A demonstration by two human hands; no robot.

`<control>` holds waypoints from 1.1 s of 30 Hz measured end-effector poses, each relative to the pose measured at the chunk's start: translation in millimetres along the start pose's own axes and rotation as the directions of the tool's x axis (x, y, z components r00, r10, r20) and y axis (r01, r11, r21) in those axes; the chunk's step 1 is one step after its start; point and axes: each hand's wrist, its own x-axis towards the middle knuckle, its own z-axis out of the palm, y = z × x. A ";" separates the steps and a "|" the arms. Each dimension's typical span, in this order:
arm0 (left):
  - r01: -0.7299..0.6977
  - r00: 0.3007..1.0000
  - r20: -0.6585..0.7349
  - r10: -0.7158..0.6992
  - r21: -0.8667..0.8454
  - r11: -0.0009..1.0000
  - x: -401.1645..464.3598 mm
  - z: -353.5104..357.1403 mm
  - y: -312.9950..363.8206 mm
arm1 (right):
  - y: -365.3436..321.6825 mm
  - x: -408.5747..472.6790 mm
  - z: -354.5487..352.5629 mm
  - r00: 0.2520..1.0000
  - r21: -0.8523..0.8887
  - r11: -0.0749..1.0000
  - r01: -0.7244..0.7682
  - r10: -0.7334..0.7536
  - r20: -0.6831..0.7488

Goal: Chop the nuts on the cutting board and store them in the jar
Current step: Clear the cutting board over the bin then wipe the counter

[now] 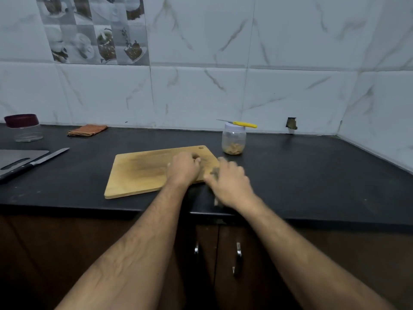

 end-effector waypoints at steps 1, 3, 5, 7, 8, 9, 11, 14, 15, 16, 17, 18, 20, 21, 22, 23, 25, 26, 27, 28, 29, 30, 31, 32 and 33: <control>-0.012 1.000 0.014 0.013 -0.031 0.999 -0.7 5.8 2.5 | -2.1 -13.9 4.8 0.997 -0.053 0.996 0.077 -0.077 0.004; -0.032 0.999 0.019 0.033 -0.076 0.997 -3.8 14.8 4.0 | 3.1 -23.9 8.8 0.984 -0.070 0.985 0.157 -0.151 0.094; -0.034 0.999 0.029 0.037 -0.092 0.995 -8.6 20.3 5.1 | 10.2 -23.8 8.3 0.967 -0.093 0.978 0.185 -0.164 0.195; -0.031 0.998 0.048 0.034 -0.054 0.998 -13.3 25.5 6.3 | 14.1 -24.5 10.9 0.966 -0.157 0.967 0.202 -0.170 0.193; -0.029 0.998 0.060 0.030 -0.012 1.000 -15.9 26.6 7.5 | 13.8 -26.0 9.1 0.968 -0.177 0.962 0.206 -0.173 0.183; -0.031 0.997 0.068 0.029 0.035 0.999 -17.4 26.9 8.8 | 14.4 -27.8 8.0 0.967 -0.199 0.955 0.219 -0.185 0.177; -0.039 0.997 0.072 0.032 0.096 0.995 -18.8 26.6 10.7 | 23.5 -31.5 -0.8 0.958 -0.270 0.926 0.263 -0.219 0.184; -0.037 0.996 0.082 0.028 0.107 0.994 -20.8 25.6 10.4 | 63.2 -23.2 -14.5 0.968 -0.370 0.901 0.226 -0.165 0.190; -0.035 0.996 0.084 0.027 0.106 0.994 -20.8 25.2 10.2 | 79.1 -19.4 -18.6 0.977 -0.402 0.901 0.164 -0.093 0.190; -0.036 0.996 0.086 0.027 0.102 0.994 -22.4 24.9 10.2 | 95.5 -16.1 -21.7 0.984 -0.430 0.898 0.092 -0.017 0.176; -0.043 0.996 0.081 0.036 0.095 0.995 -23.7 24.4 10.8 | 108.0 -14.6 -28.4 0.990 -0.451 0.892 0.033 0.033 0.138; -0.059 0.996 0.076 0.052 0.083 0.995 -24.4 23.6 12.1 | 113.8 -12.0 -34.7 0.992 -0.416 0.907 -0.061 0.101 0.075; -0.105 0.991 0.083 0.101 0.046 0.993 -27.7 24.3 18.5 | 104.3 -11.8 -39.7 0.988 -0.304 0.941 -0.150 0.155 -0.008; -0.128 0.988 0.085 0.125 0.025 0.992 -28.2 25.0 21.8 | 86.9 -12.5 -37.0 0.992 -0.265 0.956 -0.124 0.125 -0.013; -0.144 0.986 0.087 0.143 0.002 0.990 -28.7 26.2 25.1 | 69.4 -14.3 -30.0 0.998 -0.213 0.975 -0.065 0.064 -0.010; -0.155 0.984 0.084 0.156 -0.020 0.988 -28.9 27.7 26.7 | 50.0 -17.9 -17.9 1.000 -0.170 0.985 0.026 -0.024 0.013; -0.169 0.982 0.074 0.172 -0.055 0.984 -27.9 31.6 26.6 | 27.6 -26.2 10.2 0.981 -0.119 0.974 0.191 -0.185 0.056; -0.172 0.982 0.073 0.176 -0.058 0.983 -26.8 33.7 25.8 | 27.3 -28.7 18.0 0.977 -0.139 0.967 0.215 -0.212 0.037; -0.175 0.981 0.072 0.178 -0.047 0.983 -25.5 35.6 24.8 | 29.0 -33.2 14.4 0.978 -0.171 0.963 0.208 -0.208 0.018; -0.179 0.981 0.072 0.181 -0.033 0.983 -25.6 37.3 24.1 | 37.1 -37.1 7.2 0.977 -0.190 0.960 0.206 -0.213 -0.019; -0.184 0.980 0.067 0.185 -0.024 0.983 -26.1 38.6 24.0 | 50.0 -42.0 -2.3 0.979 -0.221 0.957 0.188 -0.201 -0.036; -0.188 0.980 0.062 0.189 -0.023 0.982 -27.0 39.0 24.7 | 68.0 -45.4 -13.2 0.981 -0.264 0.949 0.174 -0.190 -0.038; -0.194 0.979 0.058 0.196 -0.026 0.981 -27.2 39.7 25.8 | 88.2 -47.4 -26.2 0.985 -0.294 0.942 0.160 -0.171 -0.010; -0.199 0.978 0.058 0.200 -0.027 0.980 -27.0 39.7 27.4 | 108.7 -47.9 -40.0 0.992 -0.283 0.952 0.119 -0.126 -0.008; -0.200 0.977 0.063 0.201 -0.024 0.979 -26.6 40.6 28.6 | 131.0 -44.1 -50.5 0.998 -0.318 0.946 0.059 -0.058 0.012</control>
